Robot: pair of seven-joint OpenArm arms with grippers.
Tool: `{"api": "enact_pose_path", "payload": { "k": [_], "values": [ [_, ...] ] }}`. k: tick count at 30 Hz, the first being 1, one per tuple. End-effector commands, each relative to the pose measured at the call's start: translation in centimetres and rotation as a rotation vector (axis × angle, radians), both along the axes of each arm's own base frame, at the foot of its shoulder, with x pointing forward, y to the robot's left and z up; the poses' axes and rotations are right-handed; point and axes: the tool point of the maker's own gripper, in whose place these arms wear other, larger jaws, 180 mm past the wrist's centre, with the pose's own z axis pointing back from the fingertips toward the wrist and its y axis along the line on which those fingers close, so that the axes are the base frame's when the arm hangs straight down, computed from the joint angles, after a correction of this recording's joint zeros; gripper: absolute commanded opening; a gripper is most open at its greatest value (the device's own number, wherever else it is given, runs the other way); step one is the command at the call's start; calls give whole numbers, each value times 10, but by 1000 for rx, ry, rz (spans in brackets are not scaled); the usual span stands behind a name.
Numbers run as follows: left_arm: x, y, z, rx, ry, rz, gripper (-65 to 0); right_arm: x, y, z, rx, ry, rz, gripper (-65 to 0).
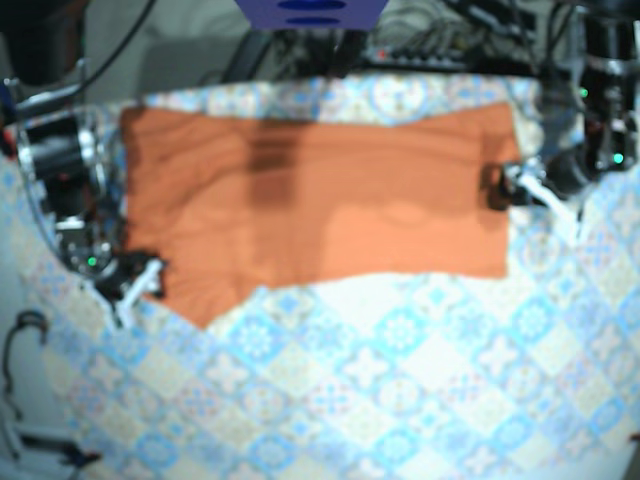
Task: Fold the T-shirt properly
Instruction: 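Grasp the shirt's side edges with both grippers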
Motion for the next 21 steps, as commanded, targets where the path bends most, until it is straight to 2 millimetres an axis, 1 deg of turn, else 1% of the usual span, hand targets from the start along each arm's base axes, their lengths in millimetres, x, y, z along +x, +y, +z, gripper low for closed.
{"api": "enact_pose_path", "payload": {
  "k": [1, 7, 11, 13, 16, 21],
  "values": [
    [9, 6, 13, 10, -42, -4, -36, 19, -6, 22, 4, -66, -9, -298],
    [9, 6, 13, 10, -41, -4, -36, 17, -3, 18, 2, -55, 2, -298],
    [9, 6, 13, 10, -41, -5, -36, 7, 8, 8, -14, -4, 67, -298],
    [9, 6, 13, 10, -41, -5, -36, 5, 20, 7, 15, 6, 103, -298],
    [9, 6, 13, 10, -41, -5, -36, -5, 24, -3, 23, 29, 109, -298],
    [9, 6, 13, 10, -41, -5, -36, -7, 24, -4, 25, 29, 108, -298]
  ]
}}
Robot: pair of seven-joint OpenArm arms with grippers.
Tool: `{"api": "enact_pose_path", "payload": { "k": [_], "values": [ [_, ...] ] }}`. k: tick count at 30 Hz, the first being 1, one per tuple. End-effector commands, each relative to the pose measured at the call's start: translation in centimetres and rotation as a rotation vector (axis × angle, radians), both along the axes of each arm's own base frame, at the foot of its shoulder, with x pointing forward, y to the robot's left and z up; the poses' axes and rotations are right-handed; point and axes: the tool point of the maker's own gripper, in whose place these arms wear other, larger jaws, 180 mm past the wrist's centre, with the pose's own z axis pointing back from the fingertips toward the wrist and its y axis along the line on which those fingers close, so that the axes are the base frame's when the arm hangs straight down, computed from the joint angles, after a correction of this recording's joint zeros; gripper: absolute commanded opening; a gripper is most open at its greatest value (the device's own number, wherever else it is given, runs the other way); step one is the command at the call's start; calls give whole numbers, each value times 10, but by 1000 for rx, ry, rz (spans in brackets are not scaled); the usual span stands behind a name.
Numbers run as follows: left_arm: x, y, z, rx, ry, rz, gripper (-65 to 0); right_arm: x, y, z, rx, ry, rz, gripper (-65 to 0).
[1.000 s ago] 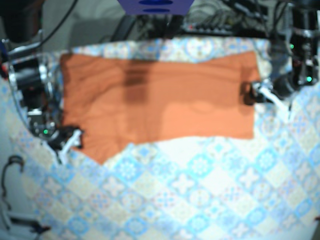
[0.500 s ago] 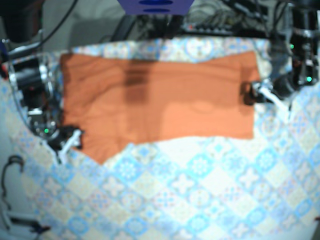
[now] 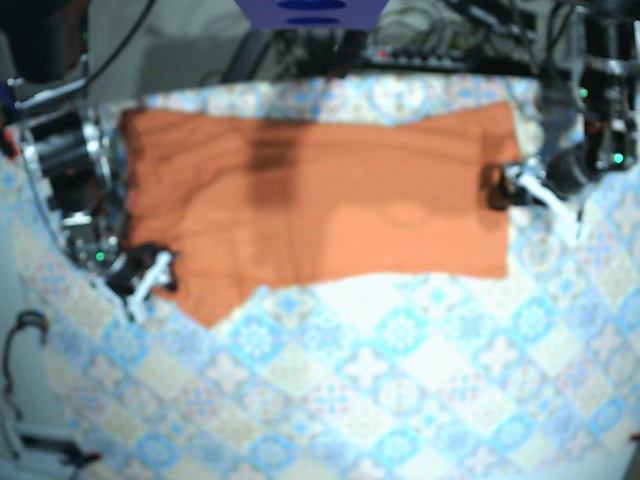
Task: Fold the T-shirt properly
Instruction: 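Grasp the shirt's side edges with both grippers, then lift the side edges and fold them inward toward the shirt's middle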
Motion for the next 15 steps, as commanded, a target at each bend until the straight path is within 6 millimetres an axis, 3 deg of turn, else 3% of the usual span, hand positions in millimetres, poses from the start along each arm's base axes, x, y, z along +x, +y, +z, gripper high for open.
{"api": "enact_pose_path", "payload": {
  "k": [1, 5, 12, 15],
  "values": [
    [9, 6, 13, 10, -42, -5, -36, 8, -2, 8, -9, -10, 11, -298],
    [9, 6, 13, 13, -41, -5, -37, 8, -2, 8, -9, -10, 11, -341],
    [9, 6, 13, 15, -41, -6, -37, 8, -2, 9, -9, -15, 11, -616],
    [9, 6, 13, 12, -42, -5, -37, 9, -2, 9, -8, -16, 11, -649]
  ]
}}
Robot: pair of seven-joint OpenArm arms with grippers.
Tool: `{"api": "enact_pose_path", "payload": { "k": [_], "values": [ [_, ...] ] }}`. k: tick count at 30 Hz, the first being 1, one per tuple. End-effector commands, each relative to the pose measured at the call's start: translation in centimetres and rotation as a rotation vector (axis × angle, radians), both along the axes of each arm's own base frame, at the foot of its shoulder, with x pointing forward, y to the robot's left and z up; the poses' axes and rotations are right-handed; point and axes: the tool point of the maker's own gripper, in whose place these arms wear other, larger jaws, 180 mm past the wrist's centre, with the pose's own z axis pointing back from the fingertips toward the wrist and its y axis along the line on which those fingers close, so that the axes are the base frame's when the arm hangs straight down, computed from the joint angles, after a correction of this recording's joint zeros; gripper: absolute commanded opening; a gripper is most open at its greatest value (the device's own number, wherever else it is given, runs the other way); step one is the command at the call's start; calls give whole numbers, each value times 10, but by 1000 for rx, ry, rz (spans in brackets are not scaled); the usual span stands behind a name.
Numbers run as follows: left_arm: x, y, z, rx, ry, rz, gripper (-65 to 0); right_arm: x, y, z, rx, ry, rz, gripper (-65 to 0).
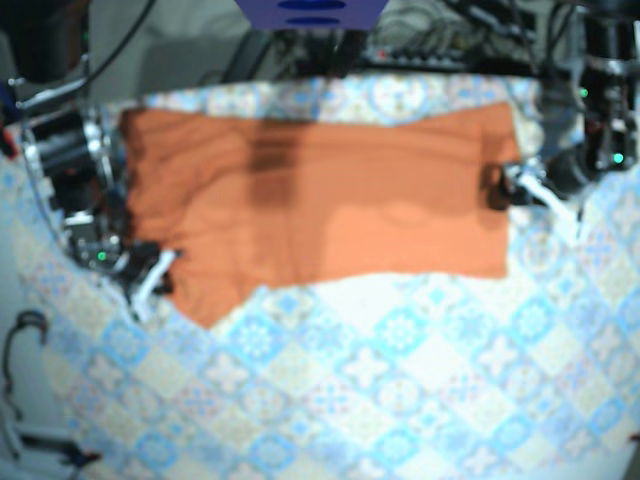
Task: Fold the T-shirt properly
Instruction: 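Lift the side edges and fold them inward toward the shirt's middle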
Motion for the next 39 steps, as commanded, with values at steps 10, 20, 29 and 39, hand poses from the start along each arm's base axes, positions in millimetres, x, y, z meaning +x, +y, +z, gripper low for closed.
{"api": "enact_pose_path", "payload": {
  "k": [10, 20, 29, 39],
  "values": [
    [65, 22, 18, -61, -95, 121, -38, 9, -7, 9, -20, -15, 1, -632],
    [113, 27, 3, -190, -65, 263, -38, 8, -6, 9, -19, -14, 2, -632],
    [124, 41, -7, -221, -57, 357, -38, 8, -8, 9, -22, -14, 0, -632],
    [132, 21, -18, -281, -44, 381, -38, 8, -8, 9, -22, -14, 0, -632]
  ]
}}
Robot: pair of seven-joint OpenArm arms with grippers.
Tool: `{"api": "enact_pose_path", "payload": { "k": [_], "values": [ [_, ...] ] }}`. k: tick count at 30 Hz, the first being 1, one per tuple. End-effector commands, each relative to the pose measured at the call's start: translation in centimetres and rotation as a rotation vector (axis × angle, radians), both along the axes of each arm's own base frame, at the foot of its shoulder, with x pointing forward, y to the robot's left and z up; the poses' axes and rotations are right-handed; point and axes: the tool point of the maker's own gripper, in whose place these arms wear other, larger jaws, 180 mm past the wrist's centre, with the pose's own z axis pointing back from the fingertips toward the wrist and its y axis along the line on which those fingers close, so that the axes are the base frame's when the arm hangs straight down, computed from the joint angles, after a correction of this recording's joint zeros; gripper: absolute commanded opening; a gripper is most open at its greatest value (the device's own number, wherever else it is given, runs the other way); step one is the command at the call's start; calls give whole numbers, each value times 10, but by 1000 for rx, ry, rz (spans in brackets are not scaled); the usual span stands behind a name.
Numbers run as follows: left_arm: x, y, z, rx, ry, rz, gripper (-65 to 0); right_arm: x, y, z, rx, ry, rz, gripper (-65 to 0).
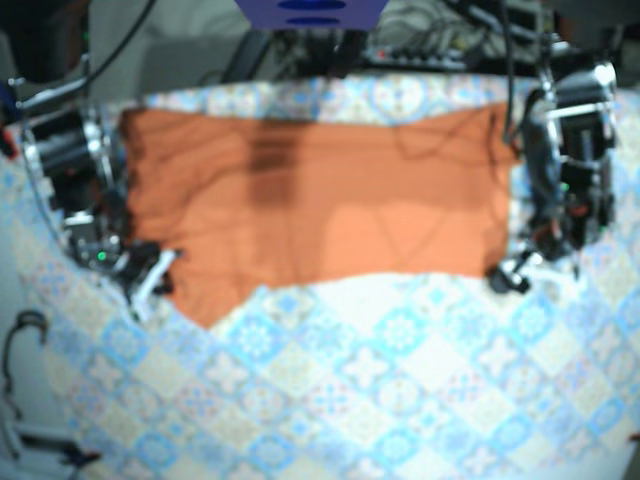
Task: Fold the T-shirt properly
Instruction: 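Lift the side edges and fold them inward toward the shirt's middle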
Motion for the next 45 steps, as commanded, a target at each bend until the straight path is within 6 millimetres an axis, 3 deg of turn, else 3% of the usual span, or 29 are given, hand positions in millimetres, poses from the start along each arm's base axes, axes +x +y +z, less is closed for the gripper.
{"api": "enact_pose_path", "payload": {
  "k": [1, 8, 17, 19, 25, 29, 37, 39, 45],
  "values": [
    [12, -1, 14, -4, -36, -9, -38, 8, -8, 9, -22, -13, 0, -632],
    [18, -24, 10, -46, -41, -22, -38, 4, -9, 5, -23, -4, -1, -635],
    [16, -25, 8, -46, -35, -24, -55, 1, -9, 2, -23, 3, -1, -635],
    [15, -25, 7, -46, -34, -24, -125, 1, -9, 2, -23, 3, -1, -635],
    [14, -25, 6, -46, -32, -22, -476, 1, -9, 2, -23, 3, -1, -635],
    [14, -25, 6, -46, -32, -22, -650, 1, -9, 2, -23, 3, -1, -635],
    [5, -21, 1, -35, -17, -23, -650, 1, -9, 3, -22, 0, 1, -636],
    [1, -12, 5, -5, -25, -28, -650, 4, -6, 7, -20, -16, 12, -636],
    [-18, 5, 8, 67, -26, -56, -650, -10, -12, 7, -40, -35, 57, -636]
  ]
}}
